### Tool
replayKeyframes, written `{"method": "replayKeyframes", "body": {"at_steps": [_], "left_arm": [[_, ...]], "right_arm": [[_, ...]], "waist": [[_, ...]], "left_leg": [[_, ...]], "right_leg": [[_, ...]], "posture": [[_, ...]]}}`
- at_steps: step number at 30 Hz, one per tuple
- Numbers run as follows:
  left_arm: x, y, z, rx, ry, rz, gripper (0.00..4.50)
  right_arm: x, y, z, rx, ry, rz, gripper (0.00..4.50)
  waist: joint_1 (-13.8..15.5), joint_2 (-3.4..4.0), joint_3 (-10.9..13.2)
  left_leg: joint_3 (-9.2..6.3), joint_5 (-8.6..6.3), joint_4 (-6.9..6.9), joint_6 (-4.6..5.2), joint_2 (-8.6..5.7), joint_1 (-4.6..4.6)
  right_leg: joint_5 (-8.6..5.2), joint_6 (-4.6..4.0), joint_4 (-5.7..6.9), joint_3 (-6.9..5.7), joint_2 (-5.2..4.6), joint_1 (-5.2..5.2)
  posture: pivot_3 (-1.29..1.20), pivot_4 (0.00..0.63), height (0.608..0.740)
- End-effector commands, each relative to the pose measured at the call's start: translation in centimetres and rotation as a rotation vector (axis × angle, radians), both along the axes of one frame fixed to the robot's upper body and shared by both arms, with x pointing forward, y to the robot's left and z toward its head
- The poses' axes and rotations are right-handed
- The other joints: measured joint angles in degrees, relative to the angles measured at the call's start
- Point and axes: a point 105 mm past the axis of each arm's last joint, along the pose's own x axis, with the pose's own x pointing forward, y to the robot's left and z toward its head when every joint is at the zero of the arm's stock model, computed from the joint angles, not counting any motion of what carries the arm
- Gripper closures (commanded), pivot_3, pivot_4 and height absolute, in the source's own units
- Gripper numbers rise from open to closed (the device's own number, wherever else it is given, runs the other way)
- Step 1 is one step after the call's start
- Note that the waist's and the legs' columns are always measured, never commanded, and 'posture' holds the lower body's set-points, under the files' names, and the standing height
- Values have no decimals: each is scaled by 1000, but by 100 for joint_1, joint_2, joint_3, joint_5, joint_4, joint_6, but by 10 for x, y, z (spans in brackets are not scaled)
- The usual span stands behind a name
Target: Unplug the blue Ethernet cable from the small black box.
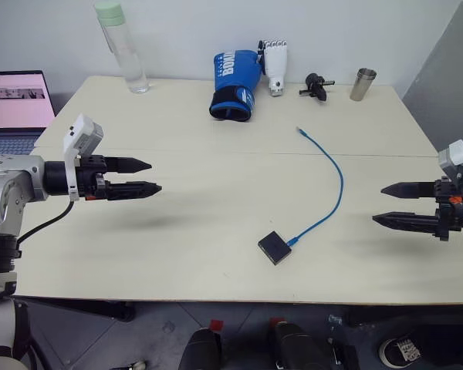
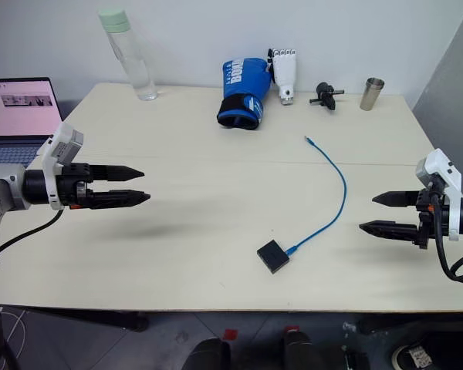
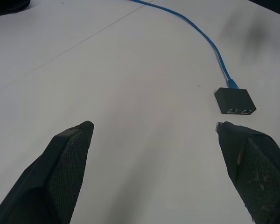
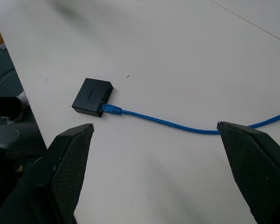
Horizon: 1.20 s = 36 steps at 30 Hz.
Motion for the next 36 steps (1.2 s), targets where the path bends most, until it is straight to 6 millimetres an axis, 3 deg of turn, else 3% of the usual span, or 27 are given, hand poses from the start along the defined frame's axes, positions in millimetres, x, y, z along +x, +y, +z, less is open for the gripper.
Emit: {"method": "replayKeyframes", "body": {"at_steps": [1,18,22,27,31,36], "left_arm": [[-2,6,16,3,-64,15,12],[-8,-2,11,-21,-22,-8,12],[-30,-24,-12,4,33,-106,12],[-72,-62,-43,21,78,-222,12],[-78,-76,-40,-10,15,-197,12],[-85,-83,-45,-5,-25,-173,12]], "right_arm": [[0,0,9,-22,-40,11,0],[4,2,8,-22,-41,28,0],[4,14,-1,-57,-34,103,0],[7,41,-35,-191,-57,304,0],[20,70,-54,-238,-121,492,0],[37,86,-72,-261,-140,607,0]], "waist": [[0,0,0],[-1,0,0],[-17,3,-2],[-14,2,-1],[-14,3,1],[2,2,1]], "left_leg": [[0,0,0,0,0,0],[0,0,1,0,0,0],[2,0,1,0,3,1],[7,0,0,0,14,1],[10,0,6,0,9,7],[6,1,13,-1,6,7]], "right_leg": [[0,0,0,0,0,0],[1,-1,2,0,0,0],[1,-1,3,2,-1,-1],[1,-1,6,10,-6,-4],[1,0,8,10,-2,-2],[2,-1,10,8,-2,2]], "posture": [[0,150,740],[0,150,740],[0,150,740],[0,150,740],[0,150,740],[0,150,740]]}}
